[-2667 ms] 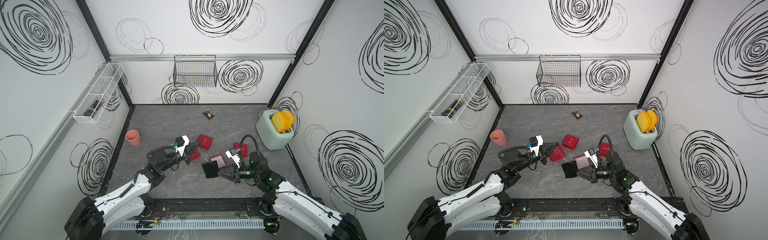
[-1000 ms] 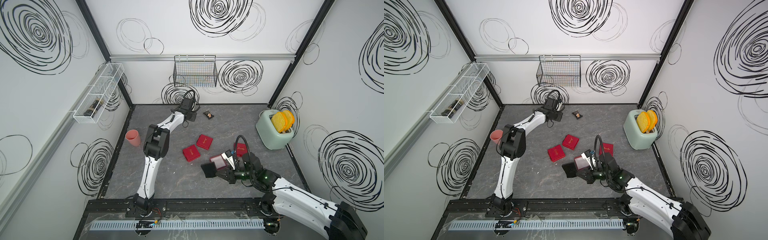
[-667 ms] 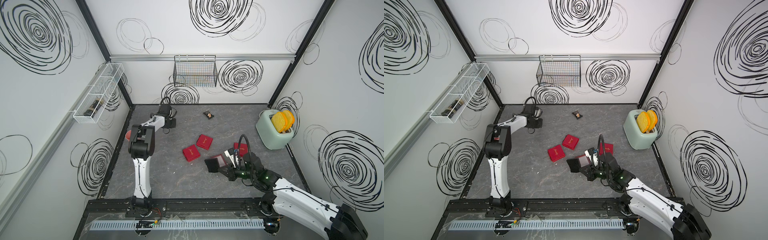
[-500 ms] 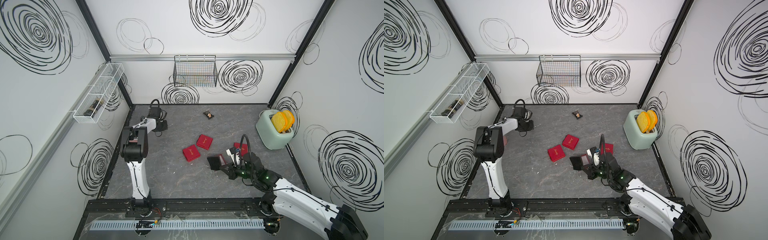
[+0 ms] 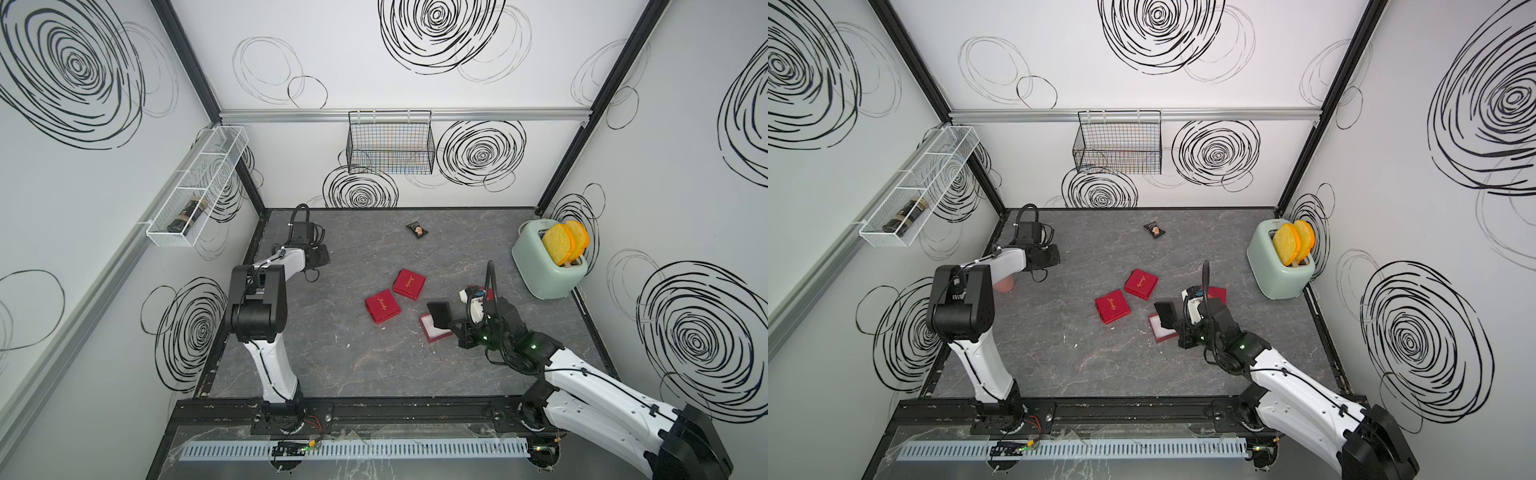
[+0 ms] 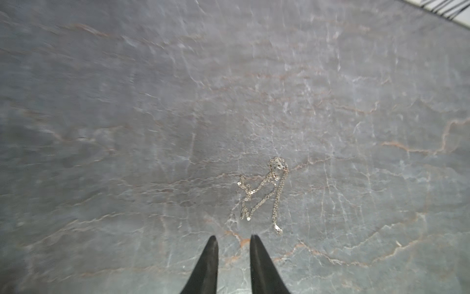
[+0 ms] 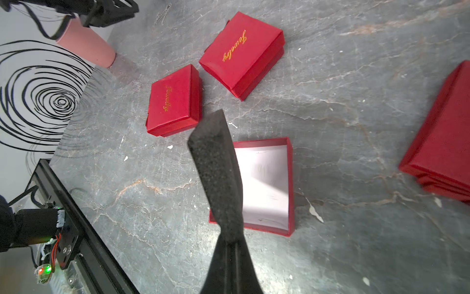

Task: Take the necklace out of the lift-off lid jewelry box
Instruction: Place the necklace at the center of the board, then place the inner lining in the jewelry box.

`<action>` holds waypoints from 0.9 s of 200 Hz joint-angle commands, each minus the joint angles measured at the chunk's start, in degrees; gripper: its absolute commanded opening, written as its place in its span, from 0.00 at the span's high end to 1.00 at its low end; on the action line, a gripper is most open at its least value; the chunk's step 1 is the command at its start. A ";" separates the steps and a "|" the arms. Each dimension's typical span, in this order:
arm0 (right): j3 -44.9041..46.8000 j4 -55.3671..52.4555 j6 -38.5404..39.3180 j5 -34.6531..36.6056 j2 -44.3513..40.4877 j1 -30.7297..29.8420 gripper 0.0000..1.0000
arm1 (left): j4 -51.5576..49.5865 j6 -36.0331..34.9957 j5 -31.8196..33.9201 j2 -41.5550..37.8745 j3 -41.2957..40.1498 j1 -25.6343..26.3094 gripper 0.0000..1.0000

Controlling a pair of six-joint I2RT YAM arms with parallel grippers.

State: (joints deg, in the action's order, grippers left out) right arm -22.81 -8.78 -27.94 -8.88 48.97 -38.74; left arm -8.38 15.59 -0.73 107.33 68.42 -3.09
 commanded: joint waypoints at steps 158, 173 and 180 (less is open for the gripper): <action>-7.82 -5.53 -0.01 -8.94 9.92 2.89 1.00 | 32.14 -4.34 12.43 -35.24 -42.20 57.15 0.33; -9.06 -7.59 -0.27 -10.62 11.24 3.85 1.00 | 34.47 -3.97 15.33 -34.60 -43.55 60.95 0.35; -9.64 -8.59 -0.28 -11.42 11.81 4.38 1.00 | 35.42 -4.16 16.04 -34.11 -44.00 62.25 0.37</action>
State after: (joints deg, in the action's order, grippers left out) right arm -29.71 -13.21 -27.94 -16.03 59.13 -35.75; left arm 18.39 9.87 9.13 72.64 26.09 55.53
